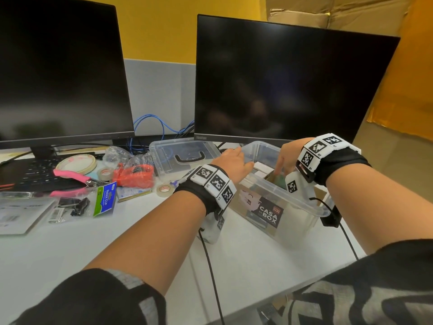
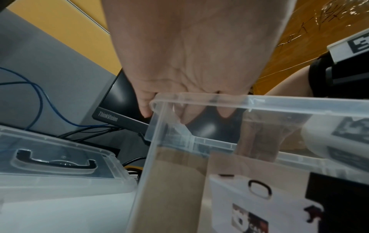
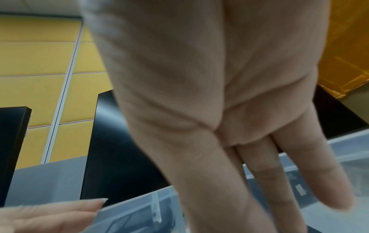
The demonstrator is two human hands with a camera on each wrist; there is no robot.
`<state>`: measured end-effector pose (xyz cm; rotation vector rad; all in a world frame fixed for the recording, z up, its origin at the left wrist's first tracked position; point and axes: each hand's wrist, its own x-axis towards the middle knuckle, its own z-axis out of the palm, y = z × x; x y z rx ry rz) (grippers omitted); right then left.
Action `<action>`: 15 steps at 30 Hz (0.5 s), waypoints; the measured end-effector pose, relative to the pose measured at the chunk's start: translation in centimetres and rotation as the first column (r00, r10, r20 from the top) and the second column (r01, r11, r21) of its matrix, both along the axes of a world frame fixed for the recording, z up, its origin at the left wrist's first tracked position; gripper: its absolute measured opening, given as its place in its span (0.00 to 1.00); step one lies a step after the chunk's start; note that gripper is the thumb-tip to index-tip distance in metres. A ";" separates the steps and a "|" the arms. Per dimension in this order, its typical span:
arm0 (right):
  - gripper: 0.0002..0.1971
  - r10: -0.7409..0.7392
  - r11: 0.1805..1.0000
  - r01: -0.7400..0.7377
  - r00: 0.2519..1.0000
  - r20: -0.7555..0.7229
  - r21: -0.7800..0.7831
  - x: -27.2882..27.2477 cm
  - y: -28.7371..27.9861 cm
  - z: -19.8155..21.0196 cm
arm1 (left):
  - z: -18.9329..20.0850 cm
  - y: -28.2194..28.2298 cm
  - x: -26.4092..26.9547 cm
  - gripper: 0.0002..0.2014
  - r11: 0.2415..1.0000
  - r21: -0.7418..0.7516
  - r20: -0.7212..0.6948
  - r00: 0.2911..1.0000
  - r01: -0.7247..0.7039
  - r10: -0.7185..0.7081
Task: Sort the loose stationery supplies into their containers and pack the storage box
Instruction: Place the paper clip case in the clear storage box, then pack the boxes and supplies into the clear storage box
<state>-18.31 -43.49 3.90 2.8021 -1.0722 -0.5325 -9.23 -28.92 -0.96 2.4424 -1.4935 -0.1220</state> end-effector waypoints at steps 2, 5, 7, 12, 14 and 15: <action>0.15 0.007 1.000 -0.007 1.000 0.010 0.009 -0.1 0.1 0.1 | 0.1 0.1 -0.1 0.26 1.000 -0.011 -0.013 1.000 -0.010 0.009; 0.14 0.005 1.000 -0.005 1.000 0.024 0.013 0.0 -0.8 0.3 | -0.1 0.2 0.0 0.24 0.999 -0.038 -0.081 0.997 -0.017 0.014; 0.13 0.022 1.000 -0.021 0.997 0.078 -0.014 0.1 -0.6 1.2 | 0.0 0.2 0.0 0.23 0.999 -0.033 -0.119 0.993 -0.009 0.005; 0.13 0.118 0.993 -0.115 0.975 0.190 -0.025 1.3 3.0 5.1 | 2.2 2.0 -0.1 0.27 0.993 -0.114 -0.273 0.962 -0.020 -0.012; 0.10 0.177 0.983 -0.181 0.949 0.261 -0.008 1.8 5.5 6.5 | 2.9 3.1 0.7 0.25 0.989 -0.144 -0.270 0.963 -0.046 0.005; 0.10 0.194 0.978 -0.208 0.934 0.300 0.017 2.3 6.9 7.1 | 3.2 4.0 1.2 0.25 0.984 -0.162 -0.255 0.966 -0.074 0.031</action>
